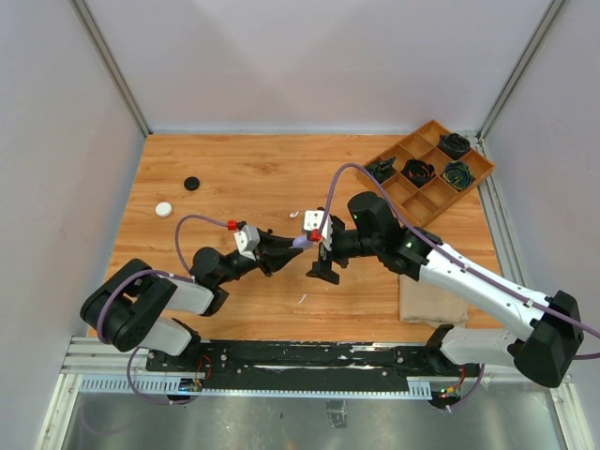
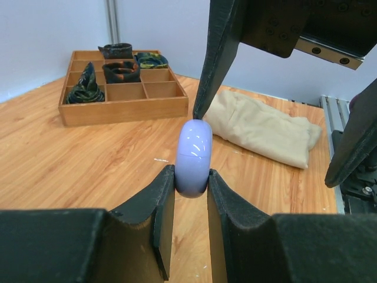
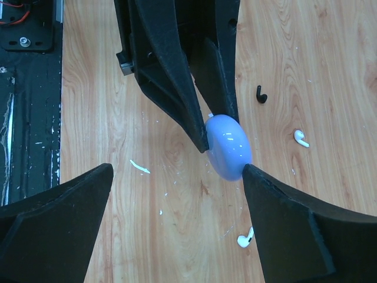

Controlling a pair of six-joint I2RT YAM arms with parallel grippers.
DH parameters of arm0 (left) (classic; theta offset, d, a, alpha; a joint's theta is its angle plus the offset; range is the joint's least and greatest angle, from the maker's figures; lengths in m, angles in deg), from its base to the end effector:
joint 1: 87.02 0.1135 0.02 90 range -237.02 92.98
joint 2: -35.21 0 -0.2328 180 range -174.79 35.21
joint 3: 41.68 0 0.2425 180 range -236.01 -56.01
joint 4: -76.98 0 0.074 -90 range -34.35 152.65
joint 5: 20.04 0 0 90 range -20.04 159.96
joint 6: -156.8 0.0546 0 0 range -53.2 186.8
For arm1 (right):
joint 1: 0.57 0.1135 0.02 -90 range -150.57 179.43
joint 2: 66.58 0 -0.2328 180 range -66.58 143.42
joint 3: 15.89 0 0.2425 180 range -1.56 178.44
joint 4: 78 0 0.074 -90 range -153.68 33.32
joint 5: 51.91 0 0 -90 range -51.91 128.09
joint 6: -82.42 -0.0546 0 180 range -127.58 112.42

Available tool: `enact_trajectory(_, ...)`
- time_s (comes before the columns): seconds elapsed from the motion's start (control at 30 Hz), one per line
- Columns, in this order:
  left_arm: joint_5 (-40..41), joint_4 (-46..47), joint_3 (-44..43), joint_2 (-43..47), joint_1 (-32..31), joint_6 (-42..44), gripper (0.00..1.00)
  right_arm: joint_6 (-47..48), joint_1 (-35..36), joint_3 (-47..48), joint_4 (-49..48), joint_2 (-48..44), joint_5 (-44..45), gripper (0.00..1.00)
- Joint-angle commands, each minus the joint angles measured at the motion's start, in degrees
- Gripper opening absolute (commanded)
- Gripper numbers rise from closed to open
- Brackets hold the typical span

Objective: Insert the wireless bluetooth earbuds into the charging case
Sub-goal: Close the charging case.

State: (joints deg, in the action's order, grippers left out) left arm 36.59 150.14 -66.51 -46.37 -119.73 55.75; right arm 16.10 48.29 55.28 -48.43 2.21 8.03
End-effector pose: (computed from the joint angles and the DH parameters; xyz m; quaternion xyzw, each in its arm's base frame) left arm 0.1803 -0.1515 0.1748 0.3336 0.5203 -0.4454 0.6477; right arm 0.1675 0.2333 0.2852 -0.5966 0.5846 0.3257 0.4429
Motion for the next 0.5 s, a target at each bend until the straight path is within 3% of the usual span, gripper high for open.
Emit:
enact_trajectory(0.0,2.2,4.8,-2.5,1.5,0.3,-0.4,0.00,-0.9,0.0,0.2,2.2,-1.5,-1.5,0.92)
enact_trajectory(0.2,5.8,-2.6,-5.2,2.0,0.3,-3.6,0.00,-4.7,0.1,-2.1,-1.4,-4.8,9.8,0.94)
enact_trajectory(0.47,9.8,-38.6,-19.1,1.9,0.3,-7.8,0.00,-13.3,0.1,-12.1,-13.5,-10.1,30.8,0.98)
